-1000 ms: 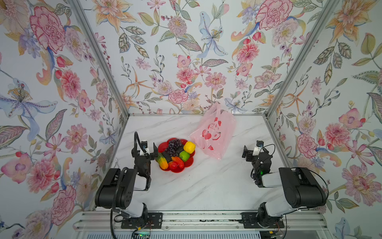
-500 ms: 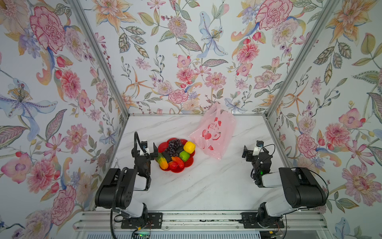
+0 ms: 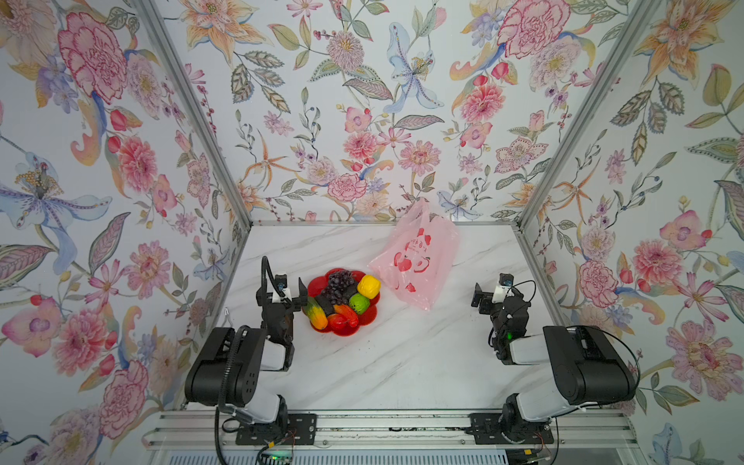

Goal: Place the fruits into the plastic bag
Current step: Pick up the plastic bag from the top-center of the table.

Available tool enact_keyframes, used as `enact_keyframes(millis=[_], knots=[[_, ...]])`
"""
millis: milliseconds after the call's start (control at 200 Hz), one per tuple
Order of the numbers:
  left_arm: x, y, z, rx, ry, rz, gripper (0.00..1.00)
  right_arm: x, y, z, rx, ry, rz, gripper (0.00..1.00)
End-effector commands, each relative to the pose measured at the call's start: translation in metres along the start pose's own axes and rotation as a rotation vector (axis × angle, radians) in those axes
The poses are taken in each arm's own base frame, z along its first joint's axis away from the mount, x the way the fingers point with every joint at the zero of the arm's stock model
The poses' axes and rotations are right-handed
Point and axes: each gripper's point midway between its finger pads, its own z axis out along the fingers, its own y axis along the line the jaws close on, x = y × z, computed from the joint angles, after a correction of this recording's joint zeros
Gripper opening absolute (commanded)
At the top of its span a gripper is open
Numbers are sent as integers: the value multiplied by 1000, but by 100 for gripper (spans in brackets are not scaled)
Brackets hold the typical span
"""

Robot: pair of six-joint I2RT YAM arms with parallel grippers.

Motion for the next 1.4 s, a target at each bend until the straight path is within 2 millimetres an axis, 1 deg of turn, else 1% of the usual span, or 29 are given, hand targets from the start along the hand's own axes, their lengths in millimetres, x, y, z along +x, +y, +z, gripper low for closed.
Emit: enact_keyframes(millis=[0, 480, 556, 616, 676, 716, 731, 781, 831, 861, 921, 936, 956, 991, 1061, 1121, 1171, 1201, 1241, 1261, 1291, 1346, 1356, 1396], knots=[[-2, 1, -2, 0, -16, 9, 99, -5, 0, 3, -3, -9, -6, 99], [-2, 3, -2, -7, -15, 9, 99, -4, -1, 2, 11, -10, -9, 99], [-4, 16, -5, -75, -16, -17, 99, -7, -4, 1, 37, -22, -8, 99], [-6, 26, -7, -132, 1, -36, 99, -10, -15, -4, 112, -28, 10, 99], [-12, 36, -8, -182, 20, -49, 99, -15, -13, -9, 97, -50, 9, 99], [-17, 43, -7, -221, 39, -64, 99, -19, -15, -12, 121, -64, 1, 99], [-15, 46, -7, -236, 64, -67, 99, -19, -16, -13, 128, -63, 2, 99], [-16, 55, -4, -293, 131, -96, 99, -25, -20, -16, 149, -56, 7, 99], [-20, 60, 0, -324, 199, -107, 99, -29, -24, -18, 173, -26, 21, 99], [-27, 60, 4, -323, 222, -116, 99, -34, -29, -19, 189, -2, 46, 99], [-34, 58, 7, -309, 282, -137, 99, -41, -41, -21, 228, 57, 137, 99], [-36, 57, 8, -300, 291, -143, 99, -42, -44, -22, 238, 72, 167, 99], [-39, 55, 9, -288, 309, -148, 99, -49, -49, -23, 251, 74, 205, 99], [-43, 52, 10, -267, 332, -159, 99, -51, -58, -27, 284, 115, 280, 99], [-49, 47, 9, -240, 371, -197, 99, -59, -69, -33, 309, 148, 409, 99], [-51, 48, 4, -248, 399, -247, 99, -65, -71, -35, 269, 171, 485, 99], [-54, 48, 0, -249, 406, -293, 99, -66, -73, -37, 251, 209, 583, 99], [-56, 45, -2, -233, 409, -324, 99, -64, -75, -37, 235, 250, 657, 99], [-58, 40, -4, -201, 415, -367, 99, -65, -71, -35, 188, 292, 722, 99], [-58, 36, -5, -180, 423, -385, 99, -63, -66, -32, 146, 331, 758, 99], [-58, 31, -6, -150, 440, -407, 99, -67, -60, -29, 99, 356, 784, 99], [-55, 20, -8, -96, 488, -435, 99, -73, -41, -22, -2, 414, 804, 99], [-55, 17, -8, -83, 495, -441, 99, -75, -35, -20, -39, 432, 809, 99], [-53, 8, -9, -41, 525, -458, 99, -80, -20, -16, -114, 473, 814, 99]])
